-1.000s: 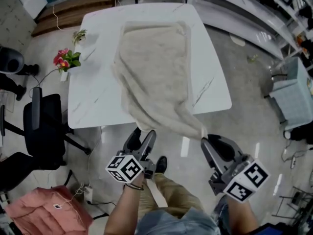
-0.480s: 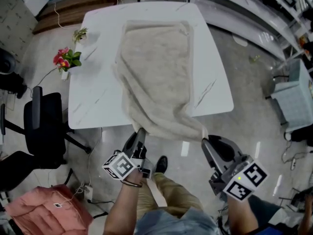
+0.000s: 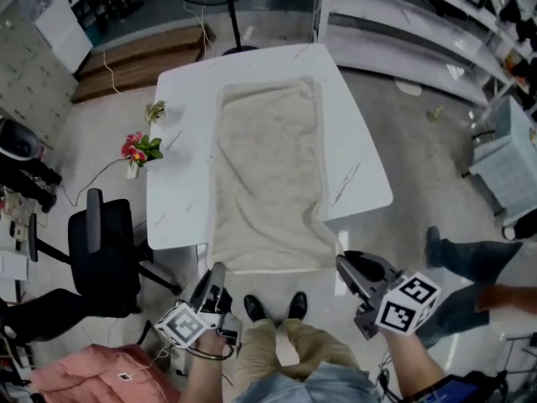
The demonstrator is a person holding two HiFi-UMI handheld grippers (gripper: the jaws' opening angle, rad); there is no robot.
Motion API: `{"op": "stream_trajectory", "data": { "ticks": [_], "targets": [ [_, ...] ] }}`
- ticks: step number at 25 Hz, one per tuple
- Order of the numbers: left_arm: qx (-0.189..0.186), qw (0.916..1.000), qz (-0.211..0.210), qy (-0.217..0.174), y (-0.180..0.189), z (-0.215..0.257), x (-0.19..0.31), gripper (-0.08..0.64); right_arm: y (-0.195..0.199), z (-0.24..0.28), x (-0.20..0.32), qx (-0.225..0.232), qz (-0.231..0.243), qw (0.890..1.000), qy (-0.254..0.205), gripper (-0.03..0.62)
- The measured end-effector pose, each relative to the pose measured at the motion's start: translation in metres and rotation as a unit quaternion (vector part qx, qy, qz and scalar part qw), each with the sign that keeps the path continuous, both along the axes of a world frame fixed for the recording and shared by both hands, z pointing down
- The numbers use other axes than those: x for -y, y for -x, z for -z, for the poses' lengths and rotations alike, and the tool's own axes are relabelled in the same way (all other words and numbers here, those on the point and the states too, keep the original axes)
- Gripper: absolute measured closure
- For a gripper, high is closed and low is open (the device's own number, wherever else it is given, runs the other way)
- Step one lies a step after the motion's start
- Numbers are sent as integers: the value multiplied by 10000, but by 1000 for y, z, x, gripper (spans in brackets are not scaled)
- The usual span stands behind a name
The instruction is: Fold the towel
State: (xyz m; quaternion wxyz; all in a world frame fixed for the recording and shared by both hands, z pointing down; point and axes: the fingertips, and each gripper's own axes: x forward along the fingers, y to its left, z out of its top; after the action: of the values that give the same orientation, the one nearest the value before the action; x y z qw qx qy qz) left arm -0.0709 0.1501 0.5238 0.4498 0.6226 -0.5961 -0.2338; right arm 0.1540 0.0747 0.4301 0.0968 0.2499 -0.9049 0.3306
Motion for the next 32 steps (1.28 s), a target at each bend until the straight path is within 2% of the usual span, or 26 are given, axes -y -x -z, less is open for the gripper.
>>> {"op": "stream_trajectory", "data": {
  "ticks": [4,11,15,19,25,27,30,32],
  "targets": [
    [132,9999,-42,80,7,19,-19,531,-9,-10,-20,113,-156,9994,301,540],
    [359,9990,-120,216,18,53,-54,531,-22,-20,-55,260,-496,9972,494,540],
    [124,9998,-120,83,13,62,-72,531,-30,-20,-75,275,-614,9965,496,540],
    [281,9995,-126,107,9,70,-91,531,-35,-12,-92,332,-632,9966,416,540],
    [74,9998,-182,-59,-7,78,-118,531,-49,-10,-117,251,-749,9962,375,540],
    [247,9994,-254,-36,-11,79,-125,531,-54,-10,-124,224,-776,9961,348,541],
    [910,9948,-455,55,-16,80,-132,531,-59,-11,-133,7,-782,9966,262,540],
    [1221,9910,-543,86,-21,78,-136,531,-59,-14,-138,-124,-769,9968,203,540]
  ]
}}
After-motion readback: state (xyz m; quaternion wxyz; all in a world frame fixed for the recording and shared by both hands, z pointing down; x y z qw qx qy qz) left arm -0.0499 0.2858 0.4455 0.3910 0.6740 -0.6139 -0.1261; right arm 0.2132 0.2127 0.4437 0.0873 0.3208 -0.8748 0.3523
